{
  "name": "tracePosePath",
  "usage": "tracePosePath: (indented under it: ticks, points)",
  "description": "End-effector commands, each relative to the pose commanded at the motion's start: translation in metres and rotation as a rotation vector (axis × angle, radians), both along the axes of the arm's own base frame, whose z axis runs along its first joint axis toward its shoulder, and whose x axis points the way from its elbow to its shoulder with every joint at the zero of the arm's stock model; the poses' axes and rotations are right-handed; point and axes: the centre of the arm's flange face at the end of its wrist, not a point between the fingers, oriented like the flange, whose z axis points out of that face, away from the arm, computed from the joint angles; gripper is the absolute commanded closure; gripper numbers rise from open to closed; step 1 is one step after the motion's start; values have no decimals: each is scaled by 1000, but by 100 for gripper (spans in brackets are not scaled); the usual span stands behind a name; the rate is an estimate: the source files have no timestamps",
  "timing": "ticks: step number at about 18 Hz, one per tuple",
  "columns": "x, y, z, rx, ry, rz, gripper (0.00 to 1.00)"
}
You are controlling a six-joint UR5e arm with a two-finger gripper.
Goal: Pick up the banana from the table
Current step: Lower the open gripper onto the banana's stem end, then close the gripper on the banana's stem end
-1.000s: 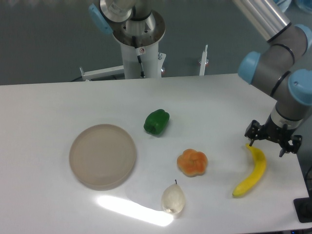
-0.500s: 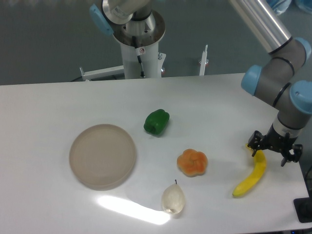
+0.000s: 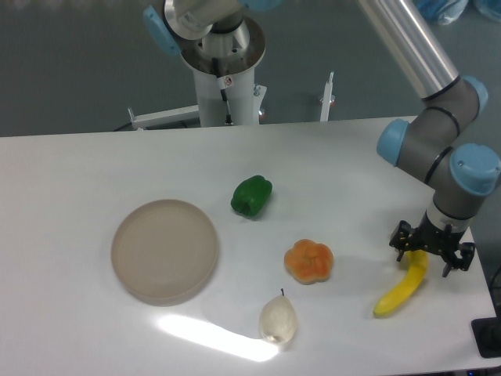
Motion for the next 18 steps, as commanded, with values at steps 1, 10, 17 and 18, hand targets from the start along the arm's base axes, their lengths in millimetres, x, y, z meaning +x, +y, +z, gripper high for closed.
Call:
tracePosePath:
  ticks: [1,10,17,18]
  points:
    - [0,-2,-1,-2,-1,3,0]
    - [0,-2,1,-8,-2,-4,66]
    - [-3,-1,14,7,16,-9,69]
    - [-4,0,29,17,33,-10,69]
